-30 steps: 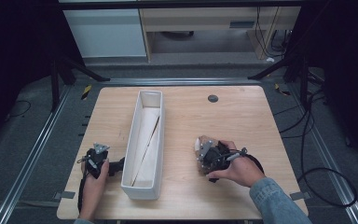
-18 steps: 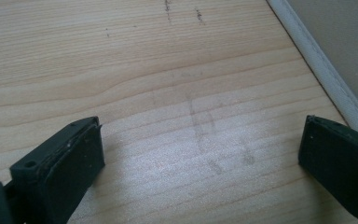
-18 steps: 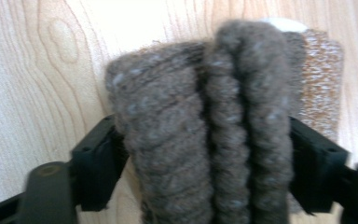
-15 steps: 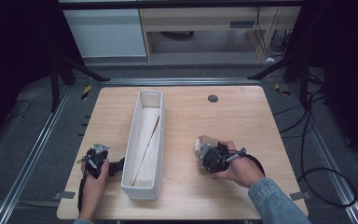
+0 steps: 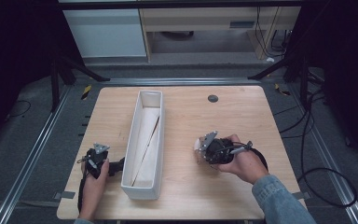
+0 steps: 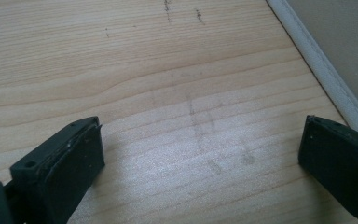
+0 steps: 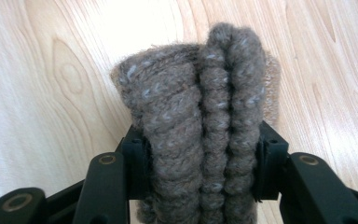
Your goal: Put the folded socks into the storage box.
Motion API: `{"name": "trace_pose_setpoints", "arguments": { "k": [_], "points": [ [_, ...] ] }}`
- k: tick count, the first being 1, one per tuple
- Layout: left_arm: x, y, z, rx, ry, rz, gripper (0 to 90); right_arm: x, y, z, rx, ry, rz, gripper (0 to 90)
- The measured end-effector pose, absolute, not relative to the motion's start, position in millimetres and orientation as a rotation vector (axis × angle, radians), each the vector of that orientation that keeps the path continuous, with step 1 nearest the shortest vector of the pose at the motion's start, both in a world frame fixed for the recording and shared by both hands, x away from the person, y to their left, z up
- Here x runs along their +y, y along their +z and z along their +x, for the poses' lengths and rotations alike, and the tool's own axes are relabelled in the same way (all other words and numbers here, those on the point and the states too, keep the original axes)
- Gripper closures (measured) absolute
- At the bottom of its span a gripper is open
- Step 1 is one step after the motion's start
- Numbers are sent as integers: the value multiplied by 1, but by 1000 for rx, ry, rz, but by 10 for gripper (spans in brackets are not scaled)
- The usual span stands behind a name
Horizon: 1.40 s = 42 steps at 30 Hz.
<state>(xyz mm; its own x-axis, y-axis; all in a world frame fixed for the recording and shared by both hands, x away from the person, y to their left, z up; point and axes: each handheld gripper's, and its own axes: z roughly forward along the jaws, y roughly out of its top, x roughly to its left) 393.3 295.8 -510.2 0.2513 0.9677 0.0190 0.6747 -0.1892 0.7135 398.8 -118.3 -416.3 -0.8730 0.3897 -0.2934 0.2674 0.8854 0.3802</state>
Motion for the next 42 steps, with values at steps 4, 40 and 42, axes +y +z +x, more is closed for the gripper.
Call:
{"name": "trace_pose_setpoints", "arguments": {
  "k": [4,40,42],
  "points": [
    [296,-510,393,1489,647,1941,0,-117,-408,398,2695,482,496,523],
    [296,-510,393,1487,646,1941,0,-110,-350,406,2695,622,548,530],
    [296,-510,393,1487,646,1941,0,-109,-349,406,2694,624,546,530]
  ]
}}
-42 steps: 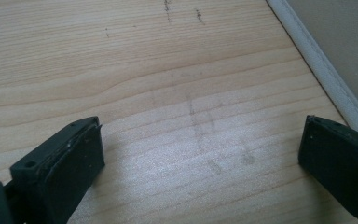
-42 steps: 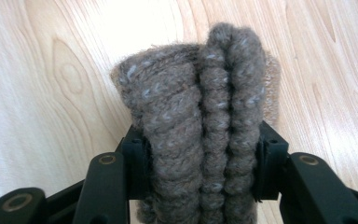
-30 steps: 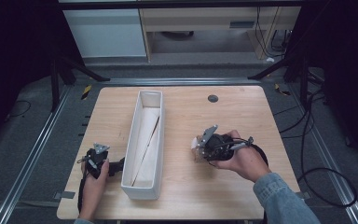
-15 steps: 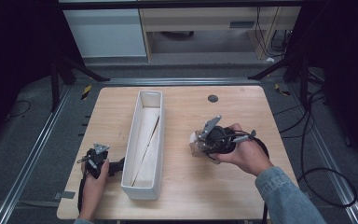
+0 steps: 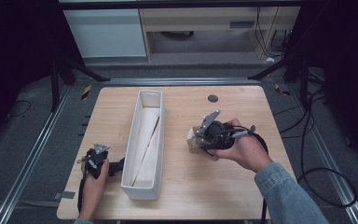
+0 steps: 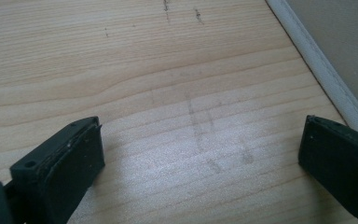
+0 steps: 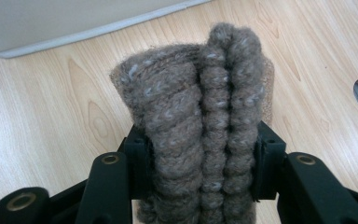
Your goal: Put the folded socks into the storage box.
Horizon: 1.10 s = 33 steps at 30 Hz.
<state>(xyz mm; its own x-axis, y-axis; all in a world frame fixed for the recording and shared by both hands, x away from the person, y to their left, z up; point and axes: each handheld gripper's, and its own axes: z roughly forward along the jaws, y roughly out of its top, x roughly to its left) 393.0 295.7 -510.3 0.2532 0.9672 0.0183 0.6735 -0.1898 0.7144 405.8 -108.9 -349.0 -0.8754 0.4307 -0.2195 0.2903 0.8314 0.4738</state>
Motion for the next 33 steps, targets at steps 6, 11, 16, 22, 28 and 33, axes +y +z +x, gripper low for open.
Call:
{"name": "trace_pose_setpoints", "arguments": {
  "k": [6,11,16,22,28,33],
  "points": [
    [296,-510,393,1487,646,1938,0,-101,-339,405,2692,641,531,530],
    [296,-510,393,1486,647,1939,0,-97,-335,406,2693,640,522,531],
    [296,-510,393,1485,647,1940,0,-92,-327,408,2693,641,513,530],
    [296,-510,393,1482,650,1943,0,-84,-315,410,2686,652,495,531],
    [296,-510,392,1482,651,1945,0,-72,-306,410,2690,653,466,531],
    [295,-510,392,1479,652,1947,0,-61,-301,411,2694,665,446,531]
  ]
}}
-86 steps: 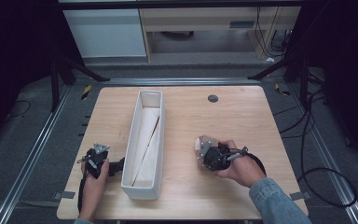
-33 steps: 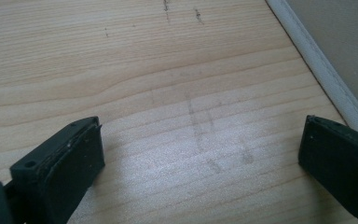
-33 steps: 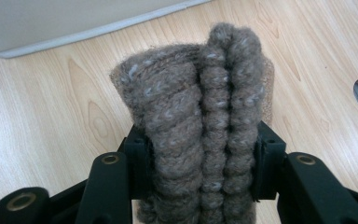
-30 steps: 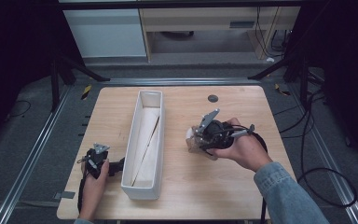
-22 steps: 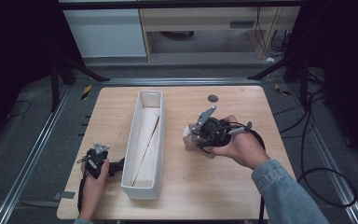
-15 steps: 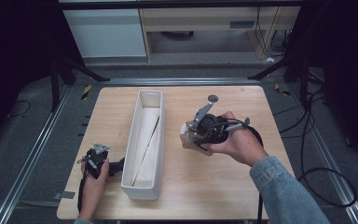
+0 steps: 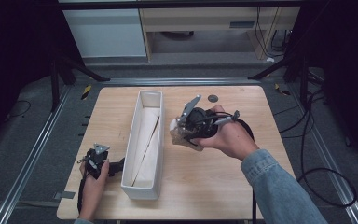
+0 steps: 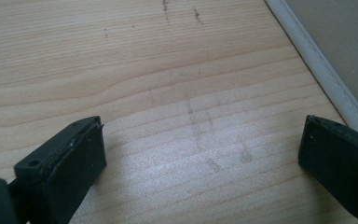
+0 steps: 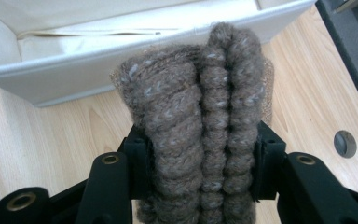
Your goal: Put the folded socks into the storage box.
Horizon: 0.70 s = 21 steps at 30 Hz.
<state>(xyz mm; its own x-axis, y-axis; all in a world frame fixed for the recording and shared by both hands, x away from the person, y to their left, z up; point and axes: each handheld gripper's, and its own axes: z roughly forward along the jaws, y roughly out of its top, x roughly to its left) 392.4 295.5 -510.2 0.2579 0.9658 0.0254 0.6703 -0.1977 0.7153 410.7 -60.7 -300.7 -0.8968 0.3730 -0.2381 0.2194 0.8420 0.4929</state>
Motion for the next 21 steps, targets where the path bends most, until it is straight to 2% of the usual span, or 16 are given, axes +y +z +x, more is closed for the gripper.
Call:
{"name": "trace_pose_setpoints", "arguments": {
  "k": [11,21],
  "points": [
    [295,-510,392,1479,651,1947,0,-43,-279,411,2688,691,415,531],
    [295,-510,392,1478,650,1949,0,-26,-276,410,2702,703,379,531]
  ]
}}
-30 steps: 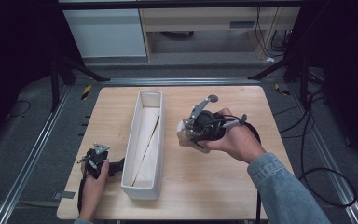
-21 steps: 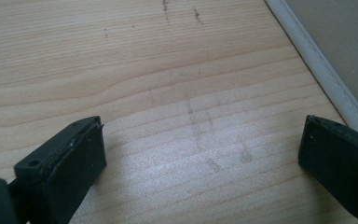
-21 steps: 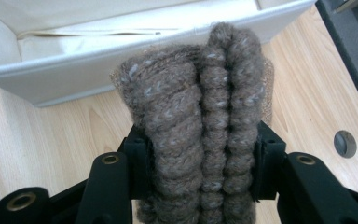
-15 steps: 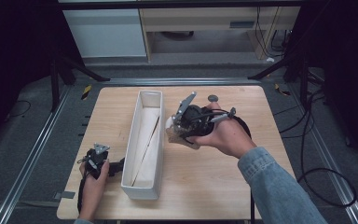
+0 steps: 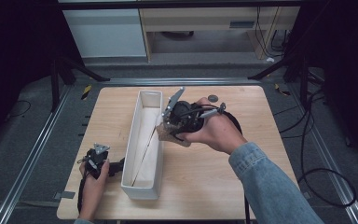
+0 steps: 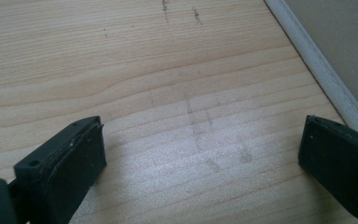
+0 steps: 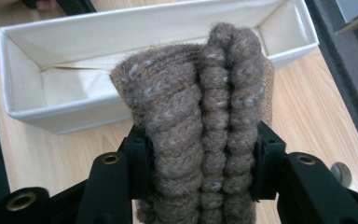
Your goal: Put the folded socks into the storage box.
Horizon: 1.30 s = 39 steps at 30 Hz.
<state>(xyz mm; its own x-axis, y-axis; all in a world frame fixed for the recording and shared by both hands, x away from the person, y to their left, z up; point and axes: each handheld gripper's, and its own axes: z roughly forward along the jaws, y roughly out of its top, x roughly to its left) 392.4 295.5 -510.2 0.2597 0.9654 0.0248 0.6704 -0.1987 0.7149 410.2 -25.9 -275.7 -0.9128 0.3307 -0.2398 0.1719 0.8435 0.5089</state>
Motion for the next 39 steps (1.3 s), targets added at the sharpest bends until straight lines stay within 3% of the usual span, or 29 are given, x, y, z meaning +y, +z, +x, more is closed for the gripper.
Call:
{"name": "trace_pose_setpoints", "arguments": {
  "k": [39],
  "points": [
    [296,-510,392,1476,647,1952,0,46,-293,400,2805,694,263,531]
  ]
}}
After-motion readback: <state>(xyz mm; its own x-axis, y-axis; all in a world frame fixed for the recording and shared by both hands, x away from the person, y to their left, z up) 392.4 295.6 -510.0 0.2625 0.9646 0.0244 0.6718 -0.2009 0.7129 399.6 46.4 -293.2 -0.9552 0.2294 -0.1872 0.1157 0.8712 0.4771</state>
